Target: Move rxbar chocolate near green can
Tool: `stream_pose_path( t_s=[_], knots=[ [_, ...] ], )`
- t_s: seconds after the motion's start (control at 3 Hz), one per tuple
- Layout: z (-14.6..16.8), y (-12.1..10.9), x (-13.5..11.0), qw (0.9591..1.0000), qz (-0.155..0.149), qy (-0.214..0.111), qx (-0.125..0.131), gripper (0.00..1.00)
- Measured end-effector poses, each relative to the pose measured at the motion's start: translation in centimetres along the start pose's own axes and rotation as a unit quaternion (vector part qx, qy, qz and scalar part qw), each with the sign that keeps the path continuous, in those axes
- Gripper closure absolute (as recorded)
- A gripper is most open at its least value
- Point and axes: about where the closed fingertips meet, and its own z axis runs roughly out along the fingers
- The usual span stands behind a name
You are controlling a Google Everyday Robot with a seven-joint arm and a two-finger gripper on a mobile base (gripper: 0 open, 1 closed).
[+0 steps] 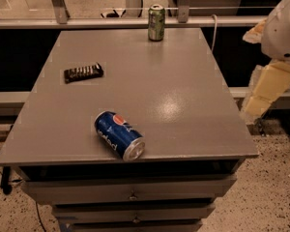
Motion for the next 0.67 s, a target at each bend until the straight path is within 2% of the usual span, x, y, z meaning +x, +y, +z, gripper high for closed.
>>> stream_pose_path(
  t_s=[0.33,0.67],
  knots=[
    [3.9,-2.4,-4.5,0.9980,-0.019,-0.060,0.005,0.00],
    [7.0,-5.3,-11.5,0.9889,-0.049,-0.139,0.017,0.00]
  ],
)
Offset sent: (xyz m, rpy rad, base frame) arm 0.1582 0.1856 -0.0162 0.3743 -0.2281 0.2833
